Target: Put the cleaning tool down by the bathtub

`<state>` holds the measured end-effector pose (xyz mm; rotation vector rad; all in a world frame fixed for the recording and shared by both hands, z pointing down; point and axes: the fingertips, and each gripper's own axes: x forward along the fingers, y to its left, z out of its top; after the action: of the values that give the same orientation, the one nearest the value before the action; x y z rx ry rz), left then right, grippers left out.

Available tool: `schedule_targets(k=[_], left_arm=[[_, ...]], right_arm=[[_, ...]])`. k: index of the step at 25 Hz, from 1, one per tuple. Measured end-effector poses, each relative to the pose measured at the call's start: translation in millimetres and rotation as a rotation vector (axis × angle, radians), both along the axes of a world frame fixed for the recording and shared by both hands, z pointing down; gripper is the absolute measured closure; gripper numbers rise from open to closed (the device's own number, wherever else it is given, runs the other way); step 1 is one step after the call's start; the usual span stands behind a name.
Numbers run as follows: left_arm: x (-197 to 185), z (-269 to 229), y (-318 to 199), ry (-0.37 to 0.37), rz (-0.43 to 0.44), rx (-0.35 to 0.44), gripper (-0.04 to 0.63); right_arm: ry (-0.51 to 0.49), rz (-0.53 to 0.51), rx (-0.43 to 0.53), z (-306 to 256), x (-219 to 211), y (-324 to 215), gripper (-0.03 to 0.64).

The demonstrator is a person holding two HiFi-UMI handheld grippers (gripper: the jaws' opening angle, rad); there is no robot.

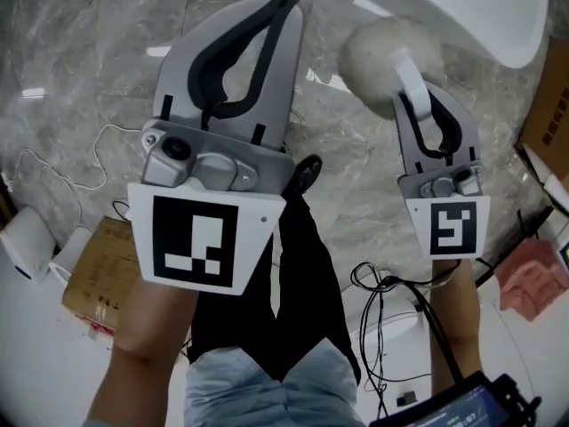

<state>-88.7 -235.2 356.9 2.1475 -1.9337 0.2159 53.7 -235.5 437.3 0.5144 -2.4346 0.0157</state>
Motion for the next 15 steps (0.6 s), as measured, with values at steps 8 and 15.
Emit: schedule_targets(k=[8,15], left_arm=[[-3,58,-6,0.005,0.017,-0.019,0.581],[-6,96,-12,0.036,0.031,0.016,0.581]], right_arm=[[0.001,-0.008,0.003,55,-9,-8,0.518],[0.041,-0.053,-0.006,102,-7,-8,0.518]])
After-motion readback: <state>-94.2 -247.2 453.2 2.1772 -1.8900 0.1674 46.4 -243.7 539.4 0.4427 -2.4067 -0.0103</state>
